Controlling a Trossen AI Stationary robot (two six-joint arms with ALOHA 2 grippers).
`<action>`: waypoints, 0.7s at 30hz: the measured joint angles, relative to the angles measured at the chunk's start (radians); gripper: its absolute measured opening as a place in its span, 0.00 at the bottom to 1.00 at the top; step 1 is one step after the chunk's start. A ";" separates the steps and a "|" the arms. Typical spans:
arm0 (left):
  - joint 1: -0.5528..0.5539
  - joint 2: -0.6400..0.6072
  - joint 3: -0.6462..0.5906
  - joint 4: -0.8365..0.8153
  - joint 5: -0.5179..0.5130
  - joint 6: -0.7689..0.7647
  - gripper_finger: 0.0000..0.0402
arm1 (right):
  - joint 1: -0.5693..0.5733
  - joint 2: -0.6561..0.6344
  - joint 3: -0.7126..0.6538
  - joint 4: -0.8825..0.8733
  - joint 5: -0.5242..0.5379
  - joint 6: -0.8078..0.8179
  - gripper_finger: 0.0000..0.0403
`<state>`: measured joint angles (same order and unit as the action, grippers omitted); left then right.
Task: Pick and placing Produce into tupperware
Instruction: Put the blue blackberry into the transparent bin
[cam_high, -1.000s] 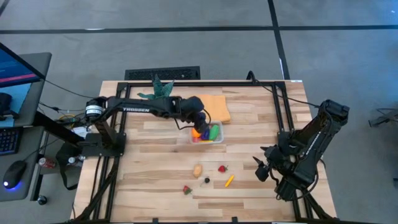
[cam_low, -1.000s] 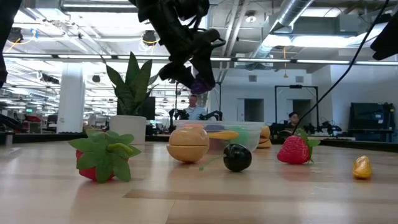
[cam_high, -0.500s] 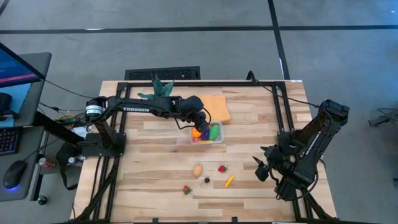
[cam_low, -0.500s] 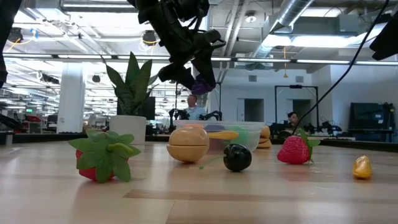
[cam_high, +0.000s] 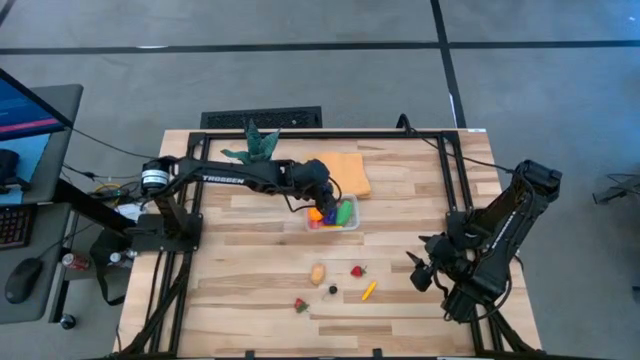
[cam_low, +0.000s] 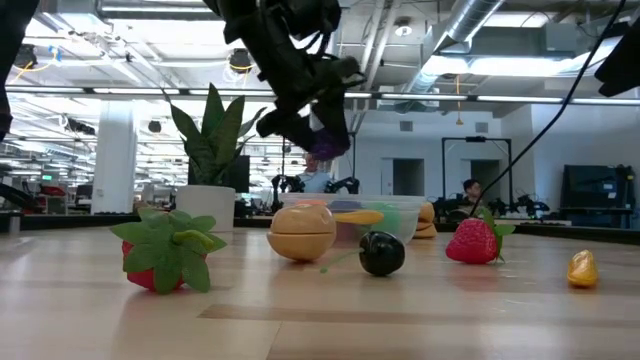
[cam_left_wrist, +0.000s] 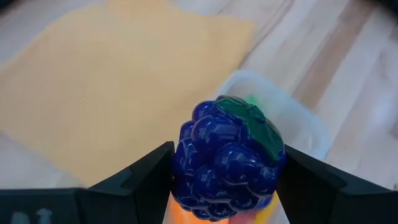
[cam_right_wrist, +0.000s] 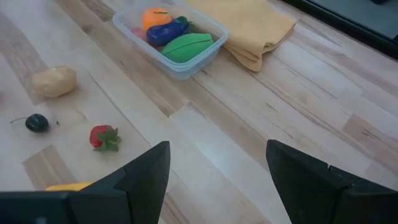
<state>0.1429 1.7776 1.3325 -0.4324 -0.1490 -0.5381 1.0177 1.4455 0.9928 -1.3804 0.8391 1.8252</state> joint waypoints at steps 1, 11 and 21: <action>-0.005 0.011 0.000 0.012 0.002 0.000 0.59 | 0.000 0.000 0.000 0.000 0.000 0.000 0.65; -0.021 0.077 0.002 0.031 0.017 -0.023 0.59 | -0.004 0.000 0.000 0.008 0.000 0.007 0.65; -0.020 0.109 0.001 0.018 0.027 -0.023 0.59 | -0.006 0.000 -0.001 0.001 0.000 0.000 0.65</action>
<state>0.1226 1.8868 1.3336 -0.4148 -0.1222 -0.5613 1.0119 1.4452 0.9920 -1.3789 0.8391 1.8248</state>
